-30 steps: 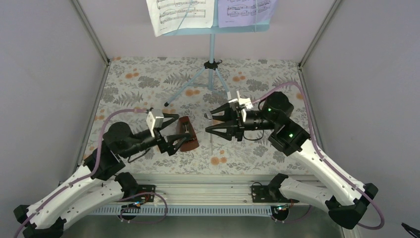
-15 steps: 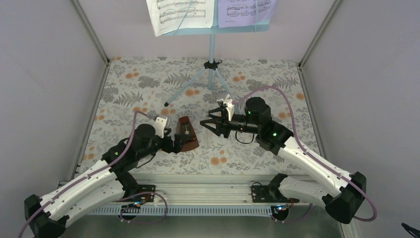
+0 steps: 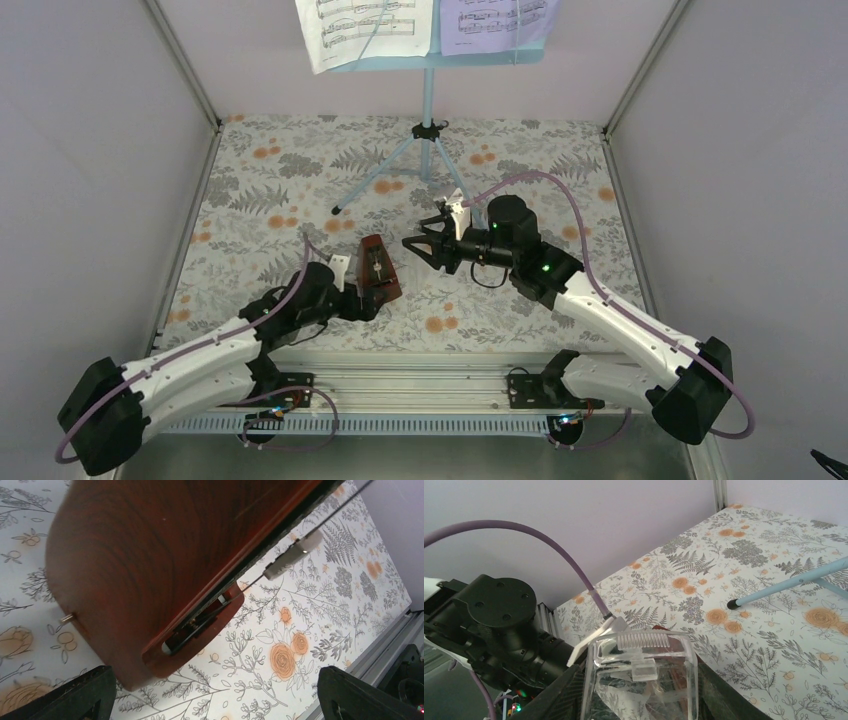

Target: Pack up the instrument practice props

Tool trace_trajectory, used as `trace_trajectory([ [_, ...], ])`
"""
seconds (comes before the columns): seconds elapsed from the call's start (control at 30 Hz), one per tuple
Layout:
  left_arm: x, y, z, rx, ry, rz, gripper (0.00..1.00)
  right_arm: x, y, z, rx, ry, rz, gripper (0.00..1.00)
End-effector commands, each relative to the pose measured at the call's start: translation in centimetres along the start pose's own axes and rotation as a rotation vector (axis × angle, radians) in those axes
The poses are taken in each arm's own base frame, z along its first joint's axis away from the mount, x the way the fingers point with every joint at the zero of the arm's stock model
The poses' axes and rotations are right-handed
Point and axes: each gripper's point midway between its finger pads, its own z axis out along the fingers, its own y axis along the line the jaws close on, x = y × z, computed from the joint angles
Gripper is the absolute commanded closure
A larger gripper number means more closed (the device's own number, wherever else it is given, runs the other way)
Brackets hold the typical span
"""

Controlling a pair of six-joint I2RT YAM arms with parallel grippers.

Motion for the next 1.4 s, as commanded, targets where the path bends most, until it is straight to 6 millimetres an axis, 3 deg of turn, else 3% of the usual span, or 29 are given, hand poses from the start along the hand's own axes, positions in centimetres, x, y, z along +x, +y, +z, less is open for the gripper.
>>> trace_trajectory([
  [0.0,-1.1,-1.1,1.3,0.049,-0.024,0.018,0.0,-0.4,-0.1,0.1,0.009,-0.025,0.001,0.61],
  [0.27,-1.2,-4.5,3.1,0.224,0.007,0.056,0.0,-0.9,-0.2,-0.7,0.039,-0.054,-0.025,0.61],
  [0.47,-1.2,-6.7,3.8,0.332,0.013,0.08,0.0,-0.1,-1.4,-0.6,0.096,-0.04,-0.019,0.61],
  [0.57,-1.8,-6.5,3.4,0.302,-0.01,0.082,0.0,0.4,-2.0,-0.8,0.127,-0.05,-0.021,0.6],
  [0.77,-4.4,-6.4,-0.5,0.263,-0.129,0.12,0.0,1.2,-1.9,-1.6,0.147,-0.118,-0.053,0.59],
  [1.0,-8.2,-6.6,-4.4,0.229,-0.191,0.12,0.0,3.1,-1.2,-1.0,0.172,-0.167,-0.099,0.57],
  [1.2,-13.1,-7.5,-5.3,0.269,-0.243,0.084,0.0,4.0,-0.9,-0.1,0.225,-0.225,-0.143,0.58],
  [1.3,-14.7,-8.2,-4.5,0.304,-0.254,0.094,0.0,4.4,-1.1,0.4,0.236,-0.239,-0.128,0.58],
  [1.37,-14.8,-7.9,-3.0,0.3,-0.218,0.093,0.02,4.7,-1.0,0.8,0.226,-0.235,-0.121,0.58],
])
